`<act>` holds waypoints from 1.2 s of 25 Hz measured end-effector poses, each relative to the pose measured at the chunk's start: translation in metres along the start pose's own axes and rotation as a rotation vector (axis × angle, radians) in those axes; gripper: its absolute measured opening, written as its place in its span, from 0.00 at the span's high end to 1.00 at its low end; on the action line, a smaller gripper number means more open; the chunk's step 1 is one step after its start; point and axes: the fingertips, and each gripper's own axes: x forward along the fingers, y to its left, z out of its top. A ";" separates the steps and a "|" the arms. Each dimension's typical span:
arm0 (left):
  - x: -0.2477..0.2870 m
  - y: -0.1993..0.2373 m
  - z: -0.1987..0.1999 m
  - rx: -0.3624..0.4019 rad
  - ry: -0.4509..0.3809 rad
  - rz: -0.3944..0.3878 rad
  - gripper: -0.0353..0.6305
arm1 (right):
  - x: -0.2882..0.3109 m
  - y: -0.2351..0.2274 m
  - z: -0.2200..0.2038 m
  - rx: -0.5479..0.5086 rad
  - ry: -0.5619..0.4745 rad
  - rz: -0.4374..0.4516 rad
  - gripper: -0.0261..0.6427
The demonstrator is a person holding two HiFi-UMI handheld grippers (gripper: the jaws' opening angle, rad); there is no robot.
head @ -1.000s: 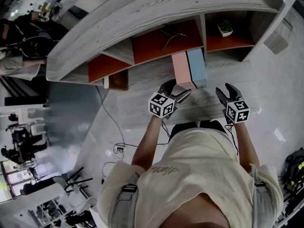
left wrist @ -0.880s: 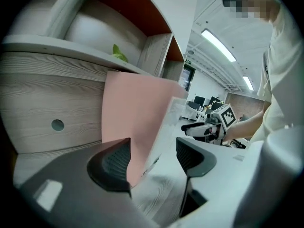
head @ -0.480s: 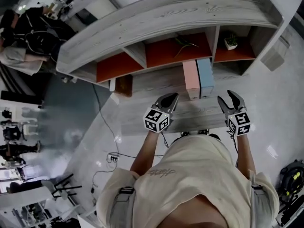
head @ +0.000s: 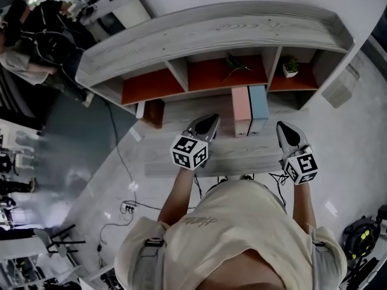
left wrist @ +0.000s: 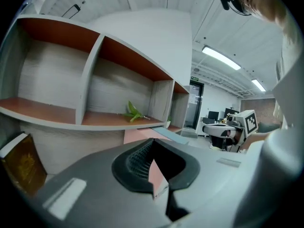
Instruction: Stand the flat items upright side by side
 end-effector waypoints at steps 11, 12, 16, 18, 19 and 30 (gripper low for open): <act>-0.017 0.013 0.075 -0.037 -0.169 0.038 0.93 | 0.028 0.009 0.082 -0.023 -0.112 0.081 0.96; -0.020 0.013 0.079 -0.043 -0.180 0.038 0.93 | 0.030 0.010 0.085 -0.046 -0.109 0.081 0.96; -0.031 0.013 0.094 -0.021 -0.200 0.057 0.93 | 0.035 0.014 0.092 -0.110 -0.102 0.084 0.96; -0.035 0.013 0.101 -0.021 -0.223 0.061 0.93 | 0.038 0.013 0.091 -0.115 -0.088 0.078 0.96; -0.036 0.014 0.103 -0.012 -0.228 0.073 0.93 | 0.039 0.012 0.091 -0.113 -0.081 0.072 0.96; -0.043 0.030 0.077 -0.009 -0.166 0.167 0.93 | 0.045 0.008 0.078 -0.054 -0.044 0.032 0.96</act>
